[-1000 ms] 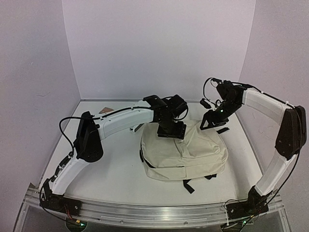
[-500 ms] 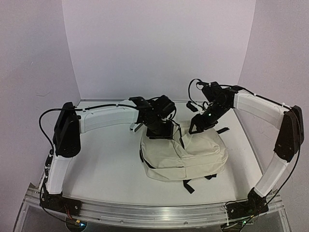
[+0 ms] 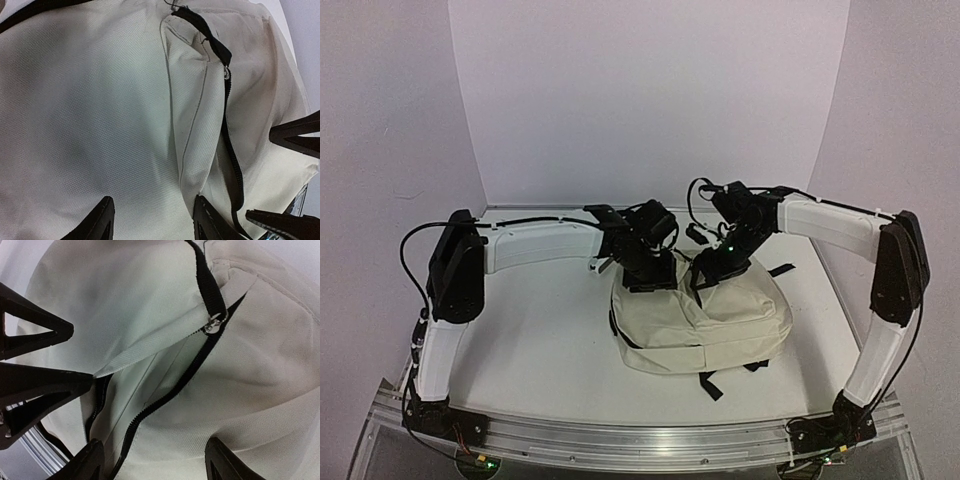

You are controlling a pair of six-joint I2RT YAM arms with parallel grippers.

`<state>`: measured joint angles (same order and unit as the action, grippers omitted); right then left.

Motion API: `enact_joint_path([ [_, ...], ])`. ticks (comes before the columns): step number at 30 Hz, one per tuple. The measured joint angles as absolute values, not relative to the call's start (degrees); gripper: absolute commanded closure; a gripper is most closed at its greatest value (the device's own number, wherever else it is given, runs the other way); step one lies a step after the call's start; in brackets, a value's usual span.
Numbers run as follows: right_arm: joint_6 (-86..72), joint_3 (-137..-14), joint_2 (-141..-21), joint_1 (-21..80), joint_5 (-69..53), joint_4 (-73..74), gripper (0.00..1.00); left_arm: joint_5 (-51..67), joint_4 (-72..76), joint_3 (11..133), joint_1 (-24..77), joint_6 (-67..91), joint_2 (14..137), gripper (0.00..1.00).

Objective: Pack the student bag
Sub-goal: Adjust the student bag at the center of the board.

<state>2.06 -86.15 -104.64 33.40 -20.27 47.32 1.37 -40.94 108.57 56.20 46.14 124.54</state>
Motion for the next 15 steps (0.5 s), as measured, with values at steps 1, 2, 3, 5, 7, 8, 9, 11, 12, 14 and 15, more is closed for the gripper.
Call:
enact_joint_path([
  [1,1.96,-86.21,-105.06,33.77,-19.81,47.10,0.35,1.47,-40.40,107.96,56.10,46.43,124.38,0.47],
  [2,1.88,-86.27,-105.58,34.07,-19.23,46.94,0.35,1.59,-40.00,107.42,55.98,46.57,124.15,0.47],
  [3,1.77,-86.28,-106.10,34.36,-18.56,46.77,0.36,1.63,-39.80,107.08,55.92,46.65,123.95,0.47],
  [5,1.73,-86.26,-107.22,34.99,-16.65,46.68,0.40,1.61,-39.38,106.46,55.86,46.90,123.55,0.47],
  [7,2.19,-86.18,-107.86,35.55,-14.50,46.47,0.52,1.57,-39.19,106.23,55.86,47.01,123.41,0.47],
  [8,2.60,-86.06,-107.96,35.79,-13.31,46.32,0.62,1.56,-39.03,106.09,55.86,47.03,123.37,0.47],
  [9,3.05,-85.90,-107.98,36.02,-12.08,46.11,0.74,1.56,-38.95,106.00,55.86,47.03,123.34,0.47],
  [11,4.39,-85.55,-108.05,36.50,-9.60,45.66,0.90,1.54,-38.93,105.92,55.86,47.03,123.30,0.47],
  [12,4.64,-85.45,-108.07,36.64,-8.45,45.62,0.95,1.54,-38.92,105.89,55.86,47.03,123.28,0.46],
  [14,5.23,-85.45,-108.07,36.66,-7.05,45.58,1.00,1.50,-38.87,105.56,55.83,47.00,123.17,0.43],
  [15,5.76,-85.48,-108.04,36.62,-6.95,45.63,1.00,1.50,-38.74,105.28,55.80,46.98,123.03,0.40],
])
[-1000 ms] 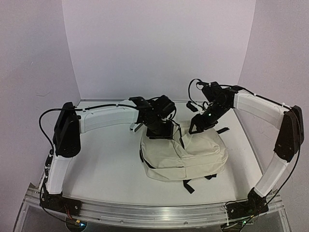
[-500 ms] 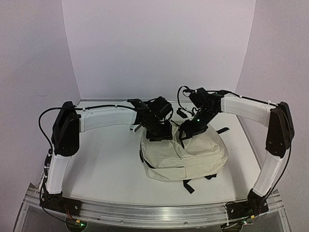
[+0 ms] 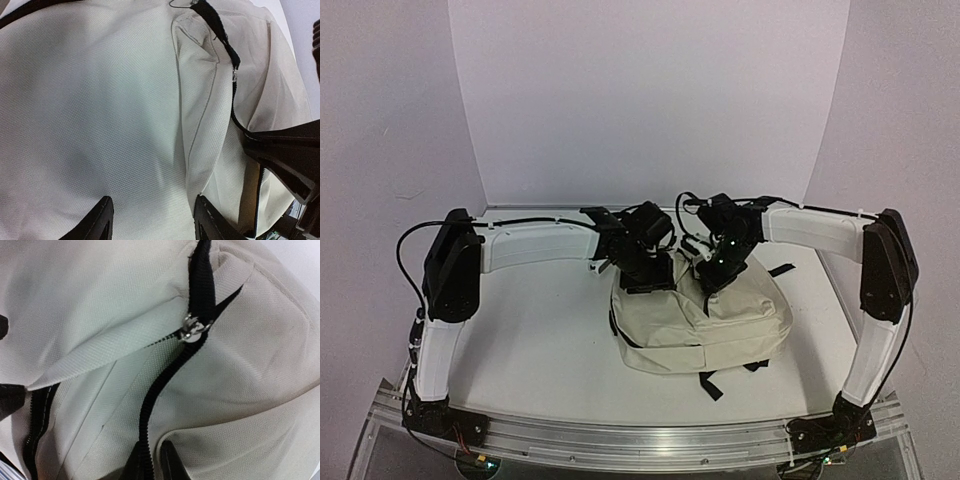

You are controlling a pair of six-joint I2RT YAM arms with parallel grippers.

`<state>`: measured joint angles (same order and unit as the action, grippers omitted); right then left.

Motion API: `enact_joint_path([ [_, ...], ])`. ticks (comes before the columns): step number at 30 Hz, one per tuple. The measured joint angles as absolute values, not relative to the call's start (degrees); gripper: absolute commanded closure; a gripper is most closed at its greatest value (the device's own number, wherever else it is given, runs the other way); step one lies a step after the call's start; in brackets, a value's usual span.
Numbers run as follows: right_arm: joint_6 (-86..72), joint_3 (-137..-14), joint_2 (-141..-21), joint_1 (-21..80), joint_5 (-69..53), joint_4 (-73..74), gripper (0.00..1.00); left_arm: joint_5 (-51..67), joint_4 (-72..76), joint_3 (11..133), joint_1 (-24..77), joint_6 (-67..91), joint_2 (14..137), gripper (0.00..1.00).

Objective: Pack the student bag
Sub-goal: Adjust the student bag at the center of the board.

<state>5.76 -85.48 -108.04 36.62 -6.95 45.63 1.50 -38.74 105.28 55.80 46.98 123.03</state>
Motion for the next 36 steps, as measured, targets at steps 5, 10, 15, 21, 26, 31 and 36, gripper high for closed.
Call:
enact_joint_path([
  [5,6.66,-87.32,-107.12,35.23,-9.05,47.60,1.00,1.61,-35.91,100.04,55.53,46.26,119.57,0.27],
  [10,7.29,-90.18,-102.83,30.81,-14.87,50.50,1.00,2.55,-31.10,89.57,55.27,44.86,110.48,0.26],
  [15,6.80,-90.50,-101.71,28.38,-19.62,51.80,1.00,3.94,-27.32,88.51,55.00,43.00,106.89,0.38],
  [21,4.85,-90.52,-101.71,25.89,-24.74,52.01,1.00,9.54,-26.36,98.57,54.84,39.85,115.89,0.57],
  [26,3.93,-90.54,-101.71,24.12,-28.20,52.16,1.00,12.82,-24.58,100.95,54.66,39.64,121.27,0.60],
  [31,3.55,-90.54,-101.71,24.03,-29.46,52.12,1.00,17.39,-23.77,103.44,53.81,39.10,122.96,0.51],
  [36,3.59,-90.54,-101.71,23.83,-29.84,52.06,1.00,20.97,-23.34,104.06,51.70,37.33,122.54,0.31],
])
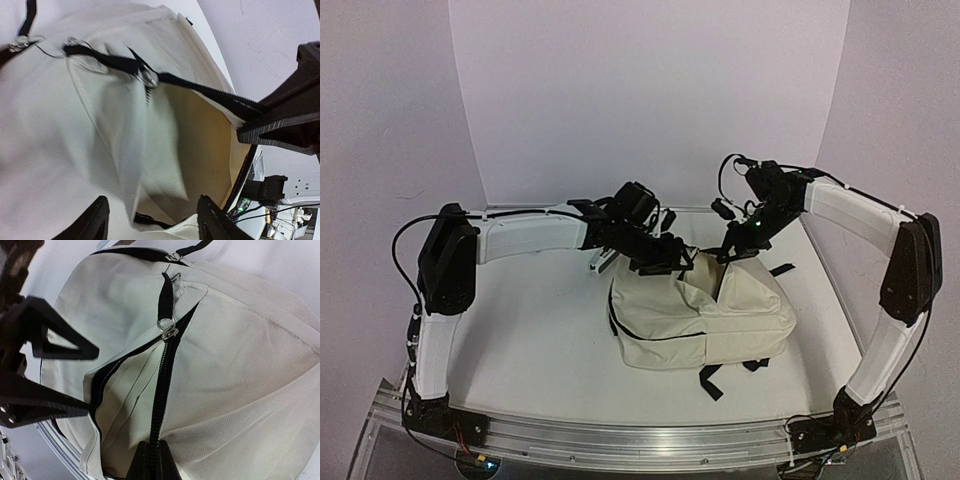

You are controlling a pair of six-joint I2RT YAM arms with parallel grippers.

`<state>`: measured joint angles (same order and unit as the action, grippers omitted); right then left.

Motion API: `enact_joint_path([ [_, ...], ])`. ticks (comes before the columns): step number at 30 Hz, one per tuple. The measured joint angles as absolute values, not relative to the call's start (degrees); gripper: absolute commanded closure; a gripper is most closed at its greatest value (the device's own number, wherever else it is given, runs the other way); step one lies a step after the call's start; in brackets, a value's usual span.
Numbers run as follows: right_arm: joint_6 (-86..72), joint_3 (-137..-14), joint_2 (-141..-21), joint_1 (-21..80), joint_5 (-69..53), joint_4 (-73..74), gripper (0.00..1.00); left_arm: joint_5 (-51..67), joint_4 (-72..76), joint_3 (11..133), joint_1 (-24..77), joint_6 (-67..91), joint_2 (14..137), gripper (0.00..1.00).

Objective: Pack the student bag
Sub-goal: Adjust the student bag at the center of the board, then pick up the stationery from the center of the board.

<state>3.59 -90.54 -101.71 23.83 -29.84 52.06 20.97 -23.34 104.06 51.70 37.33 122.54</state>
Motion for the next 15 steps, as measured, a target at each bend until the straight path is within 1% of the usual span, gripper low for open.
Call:
enact_joint_path([
  [3,3.60,-90.54,-101.71,23.77,-29.91,52.03,1.00,19.03,-23.61,101.29,48.70,36.60,119.62,0.26],
  [9,3.62,-90.54,-101.71,23.77,-29.89,52.01,1.00,7.09,-29.99,100.02,39.89,33.33,113.02,0.24],
  [12,3.63,-90.54,-101.71,23.77,-29.88,51.95,1.00,2.19,-35.42,102.60,36.03,31.80,113.79,0.23],
  [15,3.66,-90.54,-101.71,23.77,-29.86,51.92,1.00,-1.31,-40.69,106.21,33.51,29.89,117.52,0.20],
])
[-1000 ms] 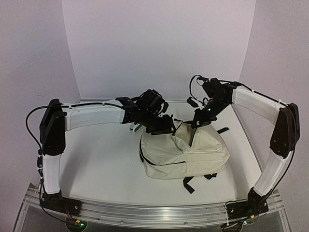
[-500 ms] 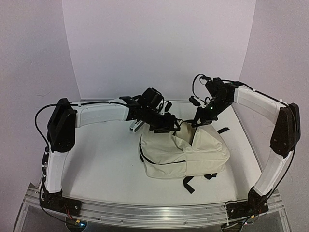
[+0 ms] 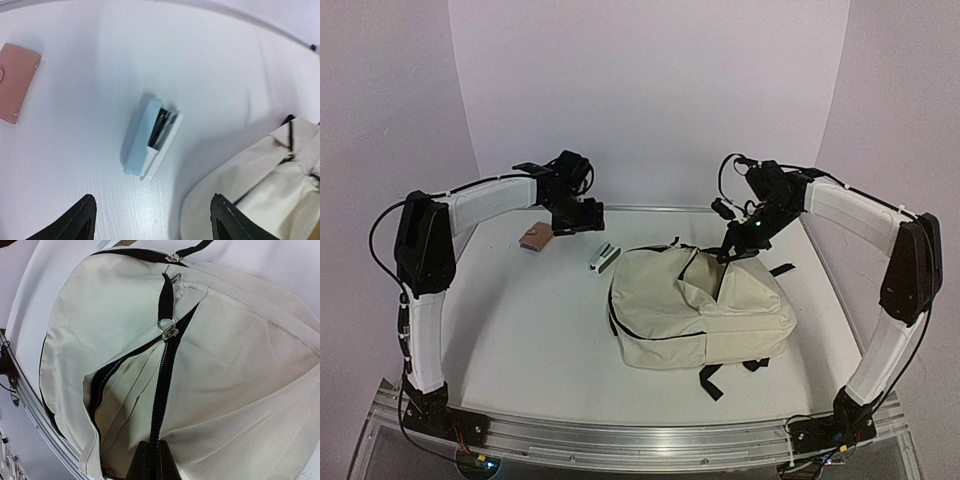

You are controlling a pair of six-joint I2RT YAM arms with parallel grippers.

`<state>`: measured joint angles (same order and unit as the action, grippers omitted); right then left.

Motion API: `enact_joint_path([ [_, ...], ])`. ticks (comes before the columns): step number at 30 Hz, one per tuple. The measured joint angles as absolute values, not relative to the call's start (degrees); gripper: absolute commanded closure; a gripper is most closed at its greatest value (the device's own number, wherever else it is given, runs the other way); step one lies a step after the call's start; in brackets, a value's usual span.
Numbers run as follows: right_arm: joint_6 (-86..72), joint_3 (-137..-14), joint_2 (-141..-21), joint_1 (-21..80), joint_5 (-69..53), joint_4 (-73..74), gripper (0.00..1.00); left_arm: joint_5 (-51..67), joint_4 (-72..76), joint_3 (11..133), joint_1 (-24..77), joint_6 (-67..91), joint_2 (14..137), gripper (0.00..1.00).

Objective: Pack the student bag
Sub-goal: Pick up the stationery from the center of the board.

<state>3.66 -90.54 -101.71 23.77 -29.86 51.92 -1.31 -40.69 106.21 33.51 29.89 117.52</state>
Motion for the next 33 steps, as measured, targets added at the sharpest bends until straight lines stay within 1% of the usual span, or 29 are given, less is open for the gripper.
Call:
enact_joint_path([
  [4,3.85,-90.54,-101.71,23.77,-29.83,51.92,1.00,-1.70,-44.24,107.89,32.63,26.68,123.38,0.20],
  [9,4.34,-90.54,-101.71,23.77,-29.67,51.90,1.00,1.20,-46.83,111.17,32.12,22.64,130.09,0.19],
  [17,5.26,-90.60,-101.75,23.77,-29.27,51.92,1.00,3.60,-48.07,118.50,31.45,18.83,136.10,0.26],
  [23,5.84,-91.42,-101.97,23.77,-28.81,52.07,1.00,5.60,-47.92,119.59,30.79,17.91,138.52,0.32],
  [26,6.01,-91.64,-102.04,23.77,-28.75,52.16,1.00,6.53,-47.65,119.59,30.74,17.90,139.34,0.39],
  [33,6.49,-92.25,-102.06,23.77,-28.98,52.40,1.00,7.80,-46.25,118.83,30.68,17.86,140.03,0.65],
])
